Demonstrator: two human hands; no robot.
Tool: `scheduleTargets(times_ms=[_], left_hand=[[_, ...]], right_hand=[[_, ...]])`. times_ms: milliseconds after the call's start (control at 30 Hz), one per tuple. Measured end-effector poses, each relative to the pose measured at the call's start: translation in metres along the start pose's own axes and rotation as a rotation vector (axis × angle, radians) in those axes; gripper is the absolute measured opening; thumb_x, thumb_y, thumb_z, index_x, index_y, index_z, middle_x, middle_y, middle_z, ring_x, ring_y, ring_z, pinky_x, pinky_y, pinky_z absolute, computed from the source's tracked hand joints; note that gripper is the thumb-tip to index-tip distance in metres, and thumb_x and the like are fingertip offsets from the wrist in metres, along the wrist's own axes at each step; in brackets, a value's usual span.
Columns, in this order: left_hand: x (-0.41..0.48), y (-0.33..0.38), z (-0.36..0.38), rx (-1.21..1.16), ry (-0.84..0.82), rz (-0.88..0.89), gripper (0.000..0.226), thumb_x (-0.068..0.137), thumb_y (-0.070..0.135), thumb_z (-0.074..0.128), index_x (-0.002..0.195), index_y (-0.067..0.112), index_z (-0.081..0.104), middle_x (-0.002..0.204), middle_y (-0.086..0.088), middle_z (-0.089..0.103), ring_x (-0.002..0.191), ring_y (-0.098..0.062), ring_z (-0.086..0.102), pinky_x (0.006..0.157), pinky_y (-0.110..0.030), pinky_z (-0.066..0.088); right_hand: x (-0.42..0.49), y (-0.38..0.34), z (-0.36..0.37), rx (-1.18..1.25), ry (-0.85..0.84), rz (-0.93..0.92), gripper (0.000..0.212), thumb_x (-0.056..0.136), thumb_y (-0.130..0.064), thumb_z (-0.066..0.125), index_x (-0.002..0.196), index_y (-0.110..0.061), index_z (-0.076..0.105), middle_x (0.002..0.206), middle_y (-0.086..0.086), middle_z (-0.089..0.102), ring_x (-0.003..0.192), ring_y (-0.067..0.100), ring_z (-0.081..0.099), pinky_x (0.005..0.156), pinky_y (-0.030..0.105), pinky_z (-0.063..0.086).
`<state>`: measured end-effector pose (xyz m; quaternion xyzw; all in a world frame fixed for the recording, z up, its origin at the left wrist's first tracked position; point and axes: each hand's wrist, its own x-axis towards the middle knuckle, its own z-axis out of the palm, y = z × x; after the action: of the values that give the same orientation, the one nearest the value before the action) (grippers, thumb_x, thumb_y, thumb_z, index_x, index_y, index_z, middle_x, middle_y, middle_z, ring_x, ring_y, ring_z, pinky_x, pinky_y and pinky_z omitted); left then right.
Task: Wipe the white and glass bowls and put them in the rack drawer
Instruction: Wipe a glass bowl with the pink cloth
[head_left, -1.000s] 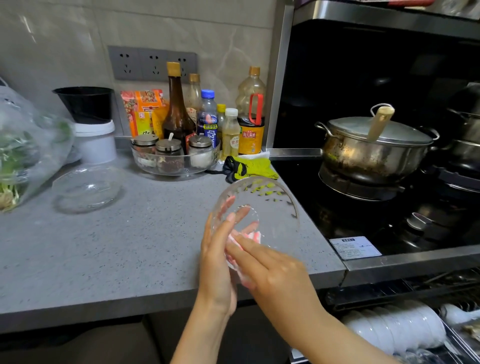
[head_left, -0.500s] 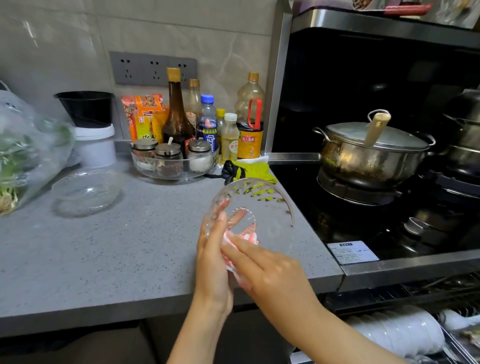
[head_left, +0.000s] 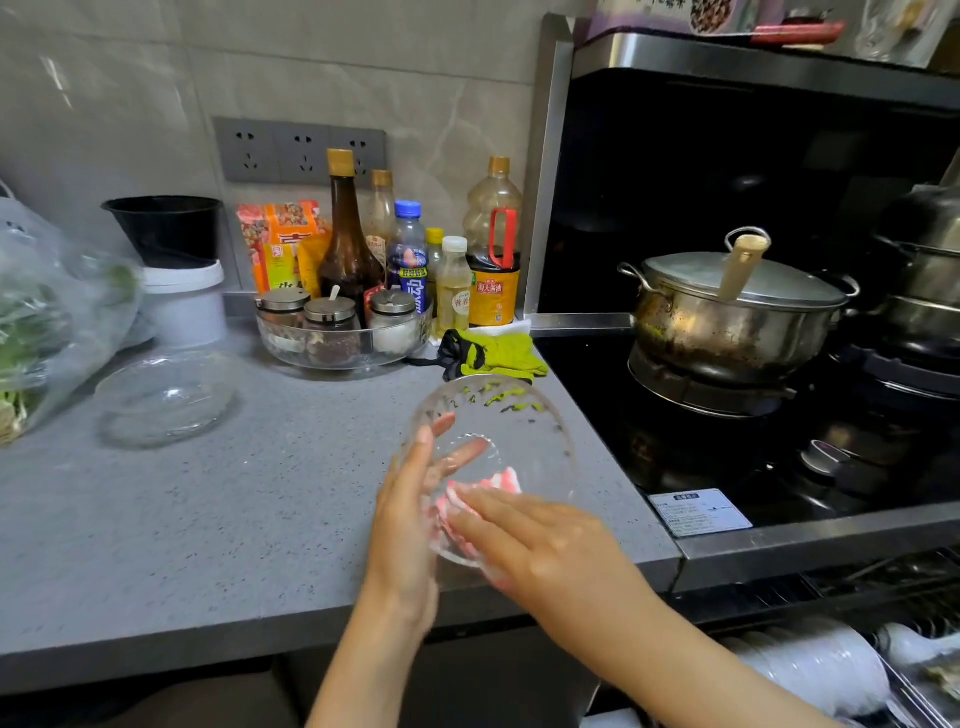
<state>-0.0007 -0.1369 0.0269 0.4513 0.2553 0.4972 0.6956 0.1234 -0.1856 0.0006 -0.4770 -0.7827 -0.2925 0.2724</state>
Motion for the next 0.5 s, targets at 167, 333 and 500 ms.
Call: scheduleTargets(times_ms=[167, 333, 500], left_hand=[[-0.004, -0.004, -0.004, 0.039, 0.026, 0.024, 0.047, 0.077, 0.048, 0.050, 0.119, 0.030, 0.061, 0.111, 0.000, 0.072, 0.097, -0.024, 0.070, 0.072, -0.035, 0.058], [-0.014, -0.019, 0.018, -0.059, 0.047, 0.027, 0.038, 0.075, 0.047, 0.054, 0.111, 0.045, 0.065, 0.117, 0.002, 0.069, 0.103, -0.025, 0.068, 0.096, -0.046, 0.048], [0.001, -0.007, -0.006, 0.117, -0.015, 0.041, 0.049, 0.080, 0.051, 0.045, 0.128, 0.044, 0.051, 0.104, 0.005, 0.073, 0.098, -0.021, 0.070, 0.082, -0.044, 0.056]], right_hand=[[-0.008, 0.007, -0.002, -0.068, -0.065, -0.058, 0.024, 0.087, -0.021, 0.056, 0.100, -0.015, 0.075, 0.110, 0.001, 0.072, 0.095, 0.013, 0.070, 0.074, 0.026, 0.058], [0.008, -0.019, 0.000, 0.051, 0.015, 0.179, 0.027, 0.080, -0.022, 0.061, 0.104, -0.019, 0.074, 0.109, -0.007, 0.072, 0.075, 0.005, 0.070, 0.049, 0.019, 0.051], [-0.011, 0.007, 0.000, -0.050, -0.070, -0.042, 0.037, 0.093, -0.037, 0.048, 0.106, -0.014, 0.074, 0.113, 0.001, 0.071, 0.097, 0.011, 0.069, 0.076, 0.024, 0.057]])
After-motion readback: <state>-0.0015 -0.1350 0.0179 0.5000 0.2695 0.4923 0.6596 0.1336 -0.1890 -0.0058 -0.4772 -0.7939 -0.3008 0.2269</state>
